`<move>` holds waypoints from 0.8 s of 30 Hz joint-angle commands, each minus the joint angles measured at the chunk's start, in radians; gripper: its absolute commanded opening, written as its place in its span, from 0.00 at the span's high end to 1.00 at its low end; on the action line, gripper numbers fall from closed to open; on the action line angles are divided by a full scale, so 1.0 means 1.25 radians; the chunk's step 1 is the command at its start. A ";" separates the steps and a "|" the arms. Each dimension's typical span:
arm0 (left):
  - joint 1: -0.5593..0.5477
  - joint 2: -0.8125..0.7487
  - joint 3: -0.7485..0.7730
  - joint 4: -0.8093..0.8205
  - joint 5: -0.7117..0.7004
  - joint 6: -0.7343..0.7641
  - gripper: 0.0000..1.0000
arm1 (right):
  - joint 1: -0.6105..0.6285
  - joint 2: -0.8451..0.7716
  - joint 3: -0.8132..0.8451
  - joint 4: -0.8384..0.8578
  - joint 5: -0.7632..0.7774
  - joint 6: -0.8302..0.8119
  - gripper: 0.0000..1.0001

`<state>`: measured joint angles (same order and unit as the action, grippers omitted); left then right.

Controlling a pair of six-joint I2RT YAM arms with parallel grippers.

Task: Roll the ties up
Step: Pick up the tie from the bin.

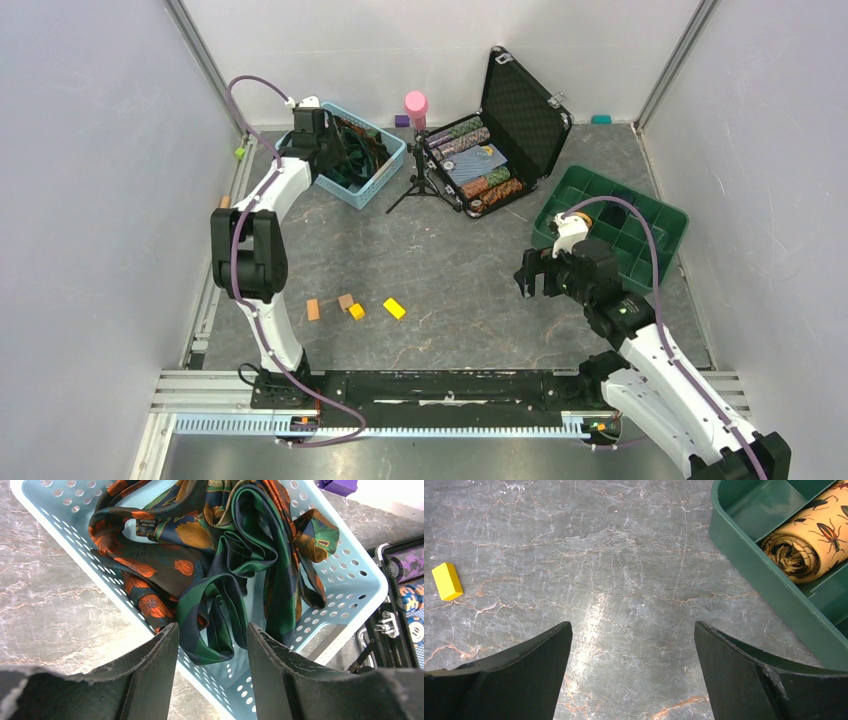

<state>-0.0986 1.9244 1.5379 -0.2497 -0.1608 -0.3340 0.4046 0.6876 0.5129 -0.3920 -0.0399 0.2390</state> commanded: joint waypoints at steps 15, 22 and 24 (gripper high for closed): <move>-0.005 0.163 0.115 -0.032 0.004 0.119 0.53 | -0.001 0.008 0.003 -0.008 -0.009 0.006 0.01; -0.011 0.115 0.087 0.021 -0.024 0.113 0.92 | -0.002 0.003 0.013 -0.021 0.009 0.001 0.01; -0.016 0.076 0.078 0.043 -0.033 0.115 0.95 | -0.002 0.000 0.014 -0.023 0.013 -0.001 0.01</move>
<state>-0.1043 2.1197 1.6363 -0.2722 -0.1673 -0.2180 0.4046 0.7013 0.5129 -0.4232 -0.0425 0.2394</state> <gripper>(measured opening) 0.081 0.988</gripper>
